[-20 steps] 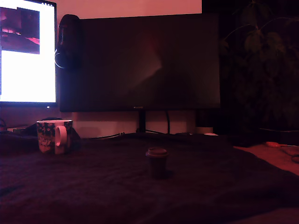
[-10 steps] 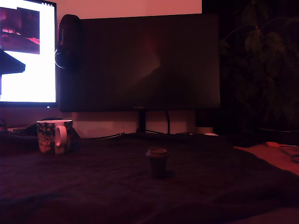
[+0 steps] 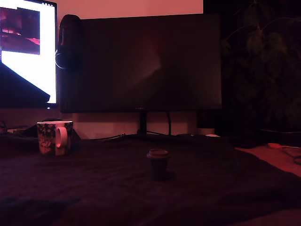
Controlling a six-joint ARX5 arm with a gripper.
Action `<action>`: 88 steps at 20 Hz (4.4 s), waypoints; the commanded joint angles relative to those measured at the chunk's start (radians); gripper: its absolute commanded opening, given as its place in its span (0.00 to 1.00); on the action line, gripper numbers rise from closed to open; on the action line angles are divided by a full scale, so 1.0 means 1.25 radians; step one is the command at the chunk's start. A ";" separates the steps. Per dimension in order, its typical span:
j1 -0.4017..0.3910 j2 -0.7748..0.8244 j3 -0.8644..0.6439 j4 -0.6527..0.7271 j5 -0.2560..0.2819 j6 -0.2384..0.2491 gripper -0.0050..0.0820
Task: Pick up the coffee capsules on the table and drop them inside the coffee cup
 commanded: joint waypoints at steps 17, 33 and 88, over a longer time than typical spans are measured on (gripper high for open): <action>-0.003 0.018 -0.012 0.041 -0.026 0.040 0.78; -0.051 0.382 -0.012 0.427 -0.026 0.052 0.78; -0.078 1.025 0.315 0.587 0.010 0.064 0.77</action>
